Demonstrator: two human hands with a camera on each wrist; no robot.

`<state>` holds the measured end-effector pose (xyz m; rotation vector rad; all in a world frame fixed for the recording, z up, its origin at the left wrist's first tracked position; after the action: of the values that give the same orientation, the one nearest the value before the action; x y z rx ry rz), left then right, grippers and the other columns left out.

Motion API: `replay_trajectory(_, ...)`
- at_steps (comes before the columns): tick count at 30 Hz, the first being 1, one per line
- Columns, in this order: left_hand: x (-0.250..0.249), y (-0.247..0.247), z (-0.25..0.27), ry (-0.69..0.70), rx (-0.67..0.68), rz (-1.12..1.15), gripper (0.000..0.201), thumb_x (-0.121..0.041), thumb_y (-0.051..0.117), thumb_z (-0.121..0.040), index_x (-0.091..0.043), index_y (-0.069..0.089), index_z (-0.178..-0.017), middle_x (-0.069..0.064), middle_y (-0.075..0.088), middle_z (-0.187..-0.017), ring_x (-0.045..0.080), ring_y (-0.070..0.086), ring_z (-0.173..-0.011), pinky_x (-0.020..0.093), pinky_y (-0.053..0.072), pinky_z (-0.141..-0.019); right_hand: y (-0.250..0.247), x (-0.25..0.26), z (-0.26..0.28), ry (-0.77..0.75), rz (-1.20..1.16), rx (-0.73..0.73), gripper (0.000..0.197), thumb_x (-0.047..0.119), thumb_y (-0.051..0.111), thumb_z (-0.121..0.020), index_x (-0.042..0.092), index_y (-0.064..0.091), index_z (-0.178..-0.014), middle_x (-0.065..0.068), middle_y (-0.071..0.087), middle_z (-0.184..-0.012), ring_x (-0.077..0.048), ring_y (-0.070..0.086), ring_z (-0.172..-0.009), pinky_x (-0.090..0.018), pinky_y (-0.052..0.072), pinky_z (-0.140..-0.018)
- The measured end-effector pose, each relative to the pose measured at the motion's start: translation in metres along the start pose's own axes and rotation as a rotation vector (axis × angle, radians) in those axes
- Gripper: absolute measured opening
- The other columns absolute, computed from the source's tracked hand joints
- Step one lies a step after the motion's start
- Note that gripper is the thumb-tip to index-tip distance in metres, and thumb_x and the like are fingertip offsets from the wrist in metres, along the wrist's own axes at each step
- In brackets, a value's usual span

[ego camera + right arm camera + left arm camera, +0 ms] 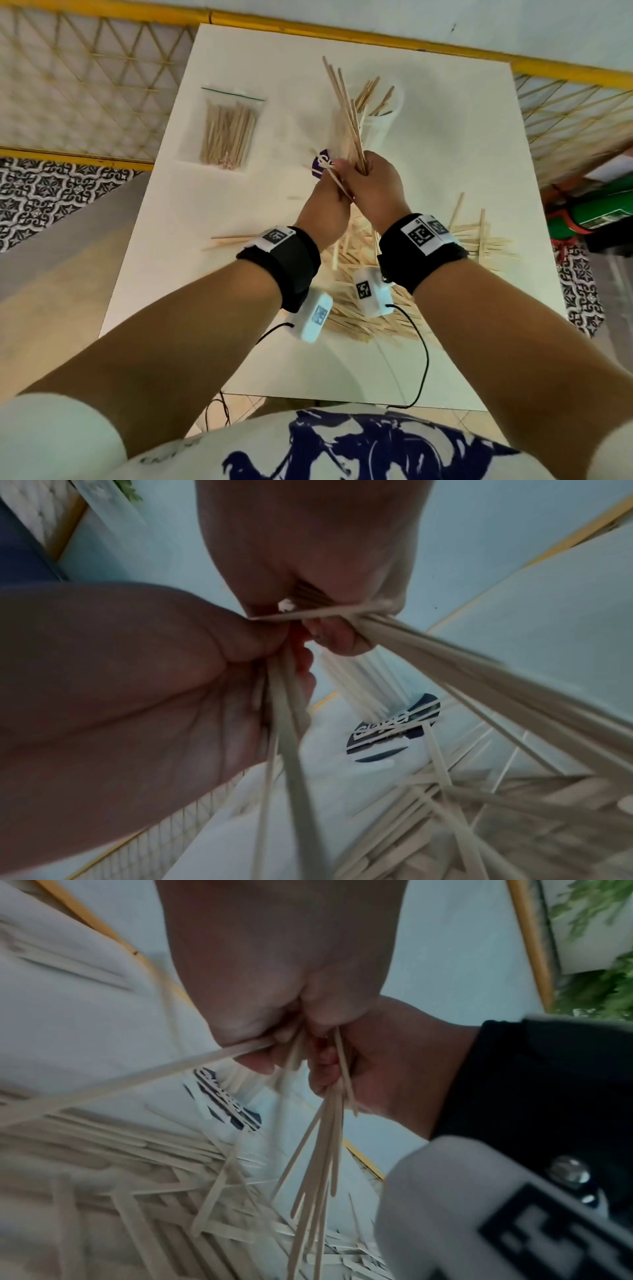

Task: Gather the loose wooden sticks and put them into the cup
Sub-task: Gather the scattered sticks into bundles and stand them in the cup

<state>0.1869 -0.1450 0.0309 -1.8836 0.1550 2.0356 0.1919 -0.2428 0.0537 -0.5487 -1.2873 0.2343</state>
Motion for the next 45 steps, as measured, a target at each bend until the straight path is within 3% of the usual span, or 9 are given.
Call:
replay_trajectory(6, 0.006, -0.021, 0.011, -0.190, -0.007, -0.013, 0.031, -0.005, 0.048, -0.096, -0.001, 0.049, -0.126, 0.007, 0.056, -0.112, 0.011, 0.054, -0.096, 0.010, 0.041, -0.077, -0.005, 0.003, -0.012, 0.006, 0.008, -0.054, 0.028, 0.037, 0.039, -0.099, 0.010, 0.049, -0.096, -0.003, 0.065, -0.077, -0.018, 0.057, -0.062, -0.027, 0.046, -0.056)
replay_trajectory(12, 0.012, -0.035, 0.011, -0.225, 0.073, -0.099, 0.074, -0.031, 0.067, -0.086, -0.018, 0.026, -0.147, -0.002, 0.029, -0.153, 0.011, 0.026, -0.140, 0.023, 0.023, -0.107, -0.015, 0.016, -0.013, -0.027, -0.219, -0.037, 0.010, 0.024, 0.039, -0.100, 0.014, 0.040, -0.100, -0.006, 0.065, -0.063, -0.023, 0.063, -0.051, -0.030, 0.052, -0.048)
replay_trajectory(17, 0.000, -0.019, 0.001, -0.201, 0.248, -0.065, 0.099, -0.042, 0.076, -0.075, -0.015, 0.014, -0.147, -0.006, 0.038, -0.143, 0.003, 0.036, -0.130, 0.020, 0.032, -0.100, -0.007, 0.037, -0.007, -0.020, -0.561, -0.061, 0.006, 0.013, 0.041, -0.098, 0.018, 0.044, -0.100, -0.005, 0.055, -0.062, -0.023, 0.057, -0.050, -0.037, 0.055, -0.056)
replay_trajectory(21, -0.006, -0.019, -0.005, -0.106, 0.270, -0.218, 0.012, -0.032, 0.049, -0.097, -0.020, 0.049, -0.096, -0.008, 0.057, -0.079, 0.003, 0.049, -0.067, 0.022, 0.041, -0.070, -0.005, 0.038, -0.011, -0.048, -0.590, -0.016, 0.003, 0.012, 0.049, -0.091, 0.015, 0.049, -0.090, 0.003, 0.051, -0.055, -0.018, 0.052, -0.052, -0.046, 0.053, -0.069)
replay_trajectory(23, -0.007, -0.021, -0.005, -0.065, 0.275, -0.228, 0.025, -0.030, 0.042, -0.100, -0.024, 0.044, -0.076, -0.006, 0.051, -0.065, 0.007, 0.044, -0.056, 0.022, 0.038, -0.063, -0.004, 0.032, -0.008, -0.031, -0.636, 0.084, 0.007, 0.015, 0.056, -0.090, 0.015, 0.051, -0.085, 0.004, 0.053, -0.056, -0.022, 0.054, -0.059, -0.044, 0.049, -0.068)
replay_trajectory(28, -0.003, -0.023, -0.001, -0.138, 0.338, -0.180, 0.021, -0.027, 0.047, -0.099, -0.017, 0.050, -0.081, -0.001, 0.052, -0.071, 0.008, 0.047, -0.063, 0.018, 0.041, -0.065, -0.002, 0.031, 0.000, -0.045, -0.646, 0.107, 0.011, 0.011, 0.053, -0.095, 0.012, 0.049, -0.085, -0.008, 0.054, -0.061, -0.025, 0.055, -0.054, -0.033, 0.050, -0.055)
replay_trajectory(31, 0.004, -0.032, 0.004, -0.191, 0.292, -0.175, 0.049, -0.035, 0.064, -0.088, -0.015, 0.048, -0.130, -0.007, 0.057, -0.104, 0.006, 0.049, -0.102, 0.018, 0.037, -0.081, -0.010, 0.040, -0.007, -0.102, -0.586, 0.015, 0.015, 0.007, 0.046, -0.094, 0.014, 0.048, -0.081, -0.001, 0.050, -0.053, -0.021, 0.047, -0.044, -0.031, 0.043, -0.050)
replay_trajectory(35, 0.011, -0.051, 0.002, -0.269, 0.040, 0.084, 0.061, -0.017, 0.057, -0.078, -0.020, 0.044, -0.138, 0.000, 0.041, -0.147, 0.006, 0.036, -0.126, 0.026, 0.030, -0.101, -0.036, 0.063, -0.022, -0.154, -0.612, -0.098, 0.019, 0.004, 0.041, -0.092, 0.016, 0.047, -0.078, 0.005, 0.048, -0.049, -0.018, 0.045, -0.041, -0.030, 0.042, -0.048)
replay_trajectory(45, -0.019, -0.043, -0.013, -0.707, -0.141, 0.958, 0.056, -0.035, 0.022, -0.103, 0.005, 0.059, -0.095, 0.019, 0.067, -0.084, 0.028, 0.067, -0.078, 0.037, 0.056, -0.080, -0.013, 0.081, -0.010, -0.142, -0.687, -0.027, 0.013, 0.016, 0.064, -0.088, 0.013, 0.056, -0.078, -0.005, 0.059, -0.060, -0.024, 0.059, -0.057, -0.041, 0.056, -0.068)
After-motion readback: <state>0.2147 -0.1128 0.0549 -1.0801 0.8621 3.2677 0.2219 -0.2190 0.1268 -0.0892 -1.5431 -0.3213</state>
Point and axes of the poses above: each hand's wrist, its own z-axis away from the middle knuckle, its own y-axis out of the palm, x = y × z, the point moved 1 cm from there along -z, towards the middle knuckle
